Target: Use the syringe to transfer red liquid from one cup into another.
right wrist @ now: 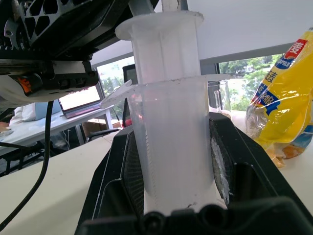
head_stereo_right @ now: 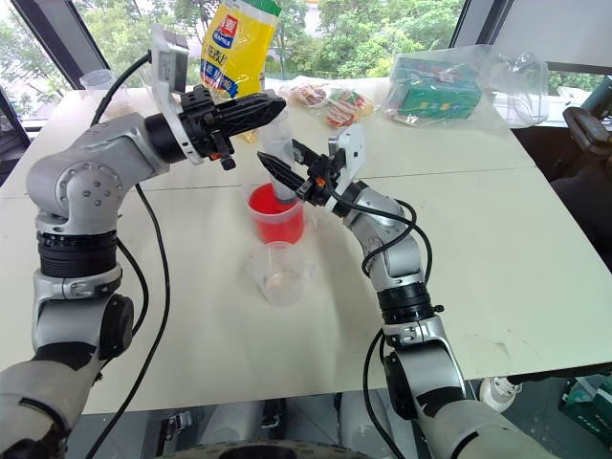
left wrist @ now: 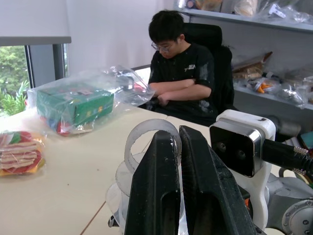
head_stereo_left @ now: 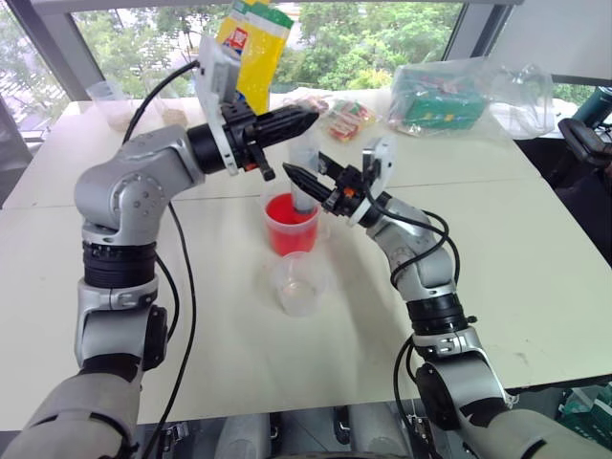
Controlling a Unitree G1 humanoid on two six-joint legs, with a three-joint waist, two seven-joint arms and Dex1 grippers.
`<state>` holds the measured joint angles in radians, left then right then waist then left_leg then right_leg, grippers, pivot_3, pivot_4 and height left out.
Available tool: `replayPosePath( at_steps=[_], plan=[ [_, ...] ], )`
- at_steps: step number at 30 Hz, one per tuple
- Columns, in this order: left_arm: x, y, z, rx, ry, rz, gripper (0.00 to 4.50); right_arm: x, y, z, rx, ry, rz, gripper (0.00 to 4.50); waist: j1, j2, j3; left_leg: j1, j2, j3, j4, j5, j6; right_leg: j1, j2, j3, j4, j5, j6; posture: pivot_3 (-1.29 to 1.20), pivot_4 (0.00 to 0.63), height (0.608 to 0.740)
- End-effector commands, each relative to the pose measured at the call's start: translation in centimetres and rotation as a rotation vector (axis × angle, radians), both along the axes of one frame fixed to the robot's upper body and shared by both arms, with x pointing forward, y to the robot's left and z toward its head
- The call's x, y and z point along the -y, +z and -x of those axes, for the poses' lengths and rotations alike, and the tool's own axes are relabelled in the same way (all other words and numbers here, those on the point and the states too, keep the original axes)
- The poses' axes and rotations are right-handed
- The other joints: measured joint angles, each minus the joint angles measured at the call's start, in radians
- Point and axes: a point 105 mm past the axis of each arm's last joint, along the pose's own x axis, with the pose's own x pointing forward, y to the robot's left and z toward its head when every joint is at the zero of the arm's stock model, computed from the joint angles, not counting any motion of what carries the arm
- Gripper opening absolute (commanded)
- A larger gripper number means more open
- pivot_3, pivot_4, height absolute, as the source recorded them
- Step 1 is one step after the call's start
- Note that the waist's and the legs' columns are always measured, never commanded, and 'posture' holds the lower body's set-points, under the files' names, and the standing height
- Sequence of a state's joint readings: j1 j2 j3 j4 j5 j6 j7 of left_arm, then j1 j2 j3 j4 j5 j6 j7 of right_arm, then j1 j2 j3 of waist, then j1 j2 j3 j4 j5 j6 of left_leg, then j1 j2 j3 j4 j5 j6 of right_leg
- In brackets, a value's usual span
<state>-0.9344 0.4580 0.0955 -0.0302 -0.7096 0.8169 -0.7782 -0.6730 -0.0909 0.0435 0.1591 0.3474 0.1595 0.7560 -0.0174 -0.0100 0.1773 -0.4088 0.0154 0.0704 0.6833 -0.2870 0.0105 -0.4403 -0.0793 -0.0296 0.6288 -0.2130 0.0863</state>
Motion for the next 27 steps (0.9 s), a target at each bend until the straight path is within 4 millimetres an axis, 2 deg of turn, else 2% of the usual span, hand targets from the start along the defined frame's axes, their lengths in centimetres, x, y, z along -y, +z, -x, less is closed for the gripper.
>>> replayPosePath(
  at_steps=[1,2,5,9,12,23,27],
  plan=[
    [-0.3,3.4,1.3,0.148,0.003,0.042,0.03,-3.0,0.6,1.8,0.029,0.128,0.018,1.46,0.000,0.000,0.000,0.000,0.000,0.000,0.000,0.000,0.000,0.000,0.000,0.000,0.000,0.000,0.000,0.00,0.150,0.740],
    [-0.3,2.9,1.4,0.133,-0.005,0.029,0.03,-2.9,1.3,1.7,0.040,0.123,0.006,1.46,0.000,0.000,0.000,0.000,0.000,0.000,0.000,0.000,0.000,0.000,0.000,0.000,0.000,0.000,0.000,0.00,0.150,0.740],
    [-0.7,1.6,1.7,0.092,-0.019,-0.001,0.98,-2.6,2.8,1.6,0.064,0.112,-0.023,1.46,-0.003,0.000,0.000,0.000,0.000,0.000,0.000,0.000,0.000,0.000,0.000,0.000,0.000,0.000,0.000,0.00,0.150,0.740],
    [-1.6,-0.3,2.1,0.050,-0.021,-0.068,2.93,-2.1,4.1,1.6,0.076,0.104,-0.047,1.46,-0.002,0.000,0.000,0.000,0.001,0.000,0.000,0.000,0.000,0.000,0.000,0.000,0.000,0.000,0.000,0.00,0.150,0.740],
    [-2.6,-1.0,2.4,0.042,-0.017,-0.098,4.38,-1.8,4.6,1.5,0.074,0.104,-0.054,1.46,-0.001,0.000,0.000,0.000,0.000,0.000,0.000,0.000,0.000,0.000,0.000,0.000,0.000,0.000,0.000,0.00,0.150,0.740],
    [-6.3,-0.8,3.4,0.017,0.041,-0.116,4.45,-0.6,6.6,1.3,0.103,0.082,-0.088,1.46,-0.001,0.000,0.000,0.000,0.000,0.000,0.000,0.000,0.000,0.000,0.000,0.000,0.000,0.000,0.000,0.00,0.150,0.740],
    [-6.8,0.1,3.0,0.036,0.074,-0.095,4.45,0.1,8.2,2.3,0.133,0.098,-0.104,1.46,0.001,0.000,0.000,0.000,0.000,0.000,0.000,0.000,0.000,0.000,0.000,0.000,0.000,0.000,0.000,0.00,0.150,0.740]
  ],
)
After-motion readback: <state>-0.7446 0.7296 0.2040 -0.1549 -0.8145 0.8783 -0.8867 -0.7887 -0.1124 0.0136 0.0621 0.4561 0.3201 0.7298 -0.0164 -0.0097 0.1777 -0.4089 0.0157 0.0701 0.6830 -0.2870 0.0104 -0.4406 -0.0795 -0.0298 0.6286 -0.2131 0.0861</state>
